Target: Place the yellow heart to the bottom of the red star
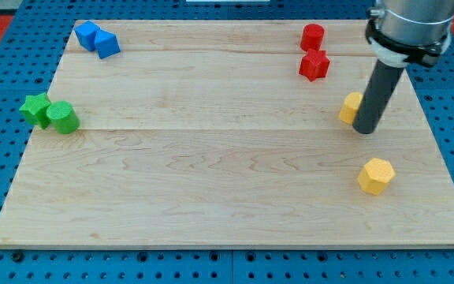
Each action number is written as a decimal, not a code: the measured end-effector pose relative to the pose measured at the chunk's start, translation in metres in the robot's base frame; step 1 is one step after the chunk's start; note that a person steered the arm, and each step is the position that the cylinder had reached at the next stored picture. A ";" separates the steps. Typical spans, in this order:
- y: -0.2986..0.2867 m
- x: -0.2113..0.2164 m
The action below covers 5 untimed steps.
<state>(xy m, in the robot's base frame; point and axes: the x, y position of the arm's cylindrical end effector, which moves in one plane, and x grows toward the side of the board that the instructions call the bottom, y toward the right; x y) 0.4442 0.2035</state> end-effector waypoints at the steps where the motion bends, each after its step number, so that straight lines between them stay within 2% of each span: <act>1: 0.014 -0.004; 3: -0.005 -0.012; 4: 0.020 -0.028; 5: 0.018 -0.042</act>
<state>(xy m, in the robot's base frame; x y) 0.4026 0.2212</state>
